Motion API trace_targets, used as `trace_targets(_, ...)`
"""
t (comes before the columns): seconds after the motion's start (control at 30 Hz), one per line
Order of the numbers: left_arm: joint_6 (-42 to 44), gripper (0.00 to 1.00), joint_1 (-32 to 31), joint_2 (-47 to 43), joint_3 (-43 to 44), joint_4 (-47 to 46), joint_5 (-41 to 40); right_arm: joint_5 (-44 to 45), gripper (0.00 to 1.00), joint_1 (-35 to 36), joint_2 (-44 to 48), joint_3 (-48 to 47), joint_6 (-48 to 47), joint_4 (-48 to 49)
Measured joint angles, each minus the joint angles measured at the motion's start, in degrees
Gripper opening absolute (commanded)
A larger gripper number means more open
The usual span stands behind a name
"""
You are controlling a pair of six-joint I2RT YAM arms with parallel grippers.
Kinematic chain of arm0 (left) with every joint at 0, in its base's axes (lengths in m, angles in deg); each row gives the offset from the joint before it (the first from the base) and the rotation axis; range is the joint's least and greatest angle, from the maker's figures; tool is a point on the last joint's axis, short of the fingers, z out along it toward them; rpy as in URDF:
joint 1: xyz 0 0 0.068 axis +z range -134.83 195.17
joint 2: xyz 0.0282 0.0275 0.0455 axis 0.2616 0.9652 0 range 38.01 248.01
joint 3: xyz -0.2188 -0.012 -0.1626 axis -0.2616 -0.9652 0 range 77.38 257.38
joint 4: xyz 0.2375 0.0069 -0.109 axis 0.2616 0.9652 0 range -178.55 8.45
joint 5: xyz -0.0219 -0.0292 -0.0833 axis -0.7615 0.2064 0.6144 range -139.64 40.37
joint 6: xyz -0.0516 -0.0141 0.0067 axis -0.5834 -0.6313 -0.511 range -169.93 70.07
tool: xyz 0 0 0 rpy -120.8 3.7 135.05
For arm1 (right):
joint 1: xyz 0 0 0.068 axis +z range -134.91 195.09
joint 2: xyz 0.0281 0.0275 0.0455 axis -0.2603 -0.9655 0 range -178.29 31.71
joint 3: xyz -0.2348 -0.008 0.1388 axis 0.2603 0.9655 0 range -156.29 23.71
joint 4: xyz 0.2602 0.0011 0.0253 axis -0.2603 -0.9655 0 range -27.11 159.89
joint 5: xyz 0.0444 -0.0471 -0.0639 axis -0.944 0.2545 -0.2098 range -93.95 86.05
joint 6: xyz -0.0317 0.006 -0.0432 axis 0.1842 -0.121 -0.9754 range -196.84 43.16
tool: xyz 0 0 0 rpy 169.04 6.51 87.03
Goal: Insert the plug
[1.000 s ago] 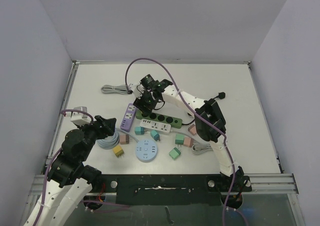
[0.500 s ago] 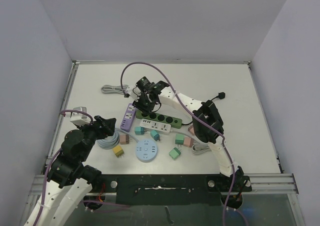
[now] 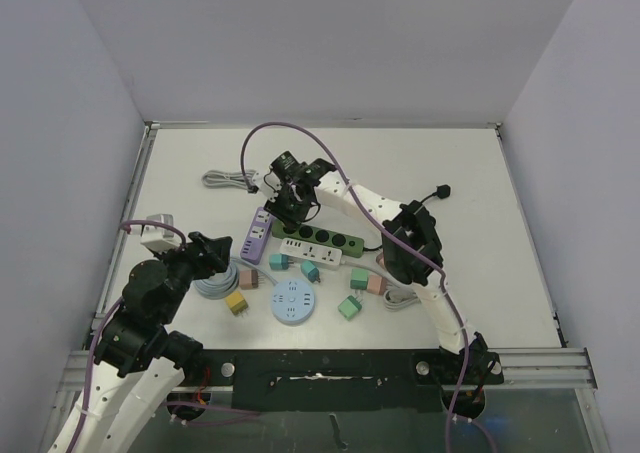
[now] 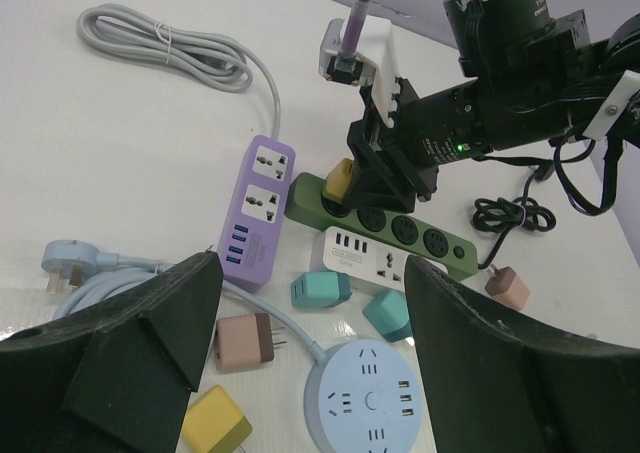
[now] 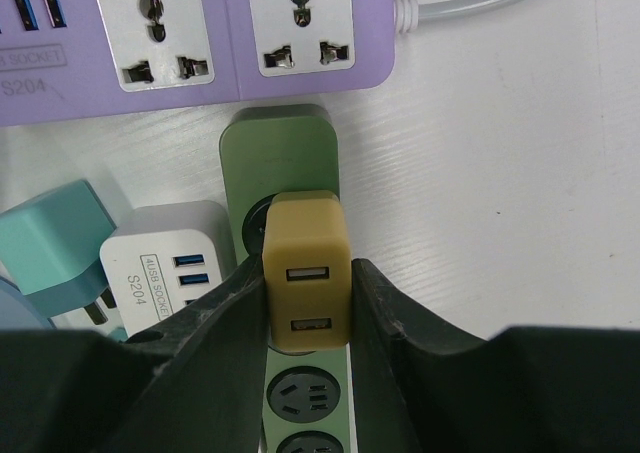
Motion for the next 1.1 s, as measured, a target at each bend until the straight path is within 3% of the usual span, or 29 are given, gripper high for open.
trace_targets(0.2, 0.0, 0.72, 0.0, 0.9, 0.0, 0.0, 0.0, 1.5, 0.0, 0.2, 2.8, 2.9, 1.7, 3.0)
trace_targets(0.27, 0.0, 0.72, 0.0, 1.2, 0.0, 0.0, 0.0, 2.3, 0.06, 0.2, 3.2, 3.4, 3.1, 3.8)
trace_targets(0.43, 0.0, 0.72, 0.0, 2.3, 0.0, 0.0, 0.1, 4.0, 0.31, -0.6, 3.6, 3.8, 6.3, 5.4)
trace_targets(0.53, 0.0, 0.72, 0.0, 3.6, 0.0, -0.1, 0.6, 4.8, 0.57, -2.1, 3.6, 3.8, 7.2, 6.7)
trace_targets(0.67, 0.0, 0.72, 0.0, 6.3, 0.0, -0.3, 1.4, 6.8, 0.71, -5.2, 3.5, 3.9, 7.9, 7.8)
trace_targets(0.9, -0.6, 0.72, 0.0, 11.3, 0.0, -0.5, 3.1, 7.0, 0.74, -6.8, 7.5, 9.0, 12.0, 10.5)
trace_targets(1.1, -1.5, 0.72, 0.1, 12.3, 0.0, -0.9, 4.7, 5.9, 0.7, -5.8, 22.3, 23.5, 18.7, 14.2)
